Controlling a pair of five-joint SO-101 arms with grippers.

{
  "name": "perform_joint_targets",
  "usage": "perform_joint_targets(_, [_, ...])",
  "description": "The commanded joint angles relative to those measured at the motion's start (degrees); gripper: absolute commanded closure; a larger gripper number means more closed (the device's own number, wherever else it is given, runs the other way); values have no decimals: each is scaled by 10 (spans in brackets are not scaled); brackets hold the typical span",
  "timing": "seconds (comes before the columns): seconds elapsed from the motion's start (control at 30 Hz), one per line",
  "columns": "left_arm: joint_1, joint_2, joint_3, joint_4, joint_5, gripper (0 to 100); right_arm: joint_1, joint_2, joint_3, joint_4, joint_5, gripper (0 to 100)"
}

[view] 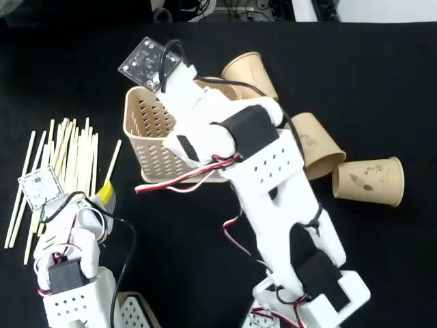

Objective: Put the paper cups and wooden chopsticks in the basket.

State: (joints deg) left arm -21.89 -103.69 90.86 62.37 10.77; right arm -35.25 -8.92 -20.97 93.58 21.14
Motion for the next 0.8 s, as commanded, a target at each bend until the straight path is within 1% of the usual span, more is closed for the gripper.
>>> perform_joint_targets(0.0, [7, -4, -4, -11, -4, 734, -5, -11, -90, 35, 11, 765])
perform_joint_targets(0.07, [7, -4, -4, -11, -4, 734, -3, -22, -143, 67, 17, 765])
perform_joint_targets(0.1, [7, -4, -4, -11, -4, 734, 10, -31, -165, 76, 16, 765])
perform_joint_targets(0.2, [7, -4, -4, -11, -4, 734, 89, -73, -185, 76, 9, 765])
perform_joint_targets(0.3, [7, -4, -4, -11, -4, 734, 215, -114, -146, 76, 9, 765])
perform_joint_targets(0.47, [7, -4, -4, -11, -4, 734, 451, -155, -1, 76, 23, 765])
perform_joint_targets(0.53, [7, -4, -4, -11, -4, 734, 528, -150, 60, 68, 70, 765])
perform_joint_targets(0.6, [7, -4, -4, -11, -4, 734, 589, -134, 118, 54, 113, 766])
perform_joint_targets(0.77, [7, -4, -4, -11, -4, 734, 691, -71, 194, 18, 222, 766])
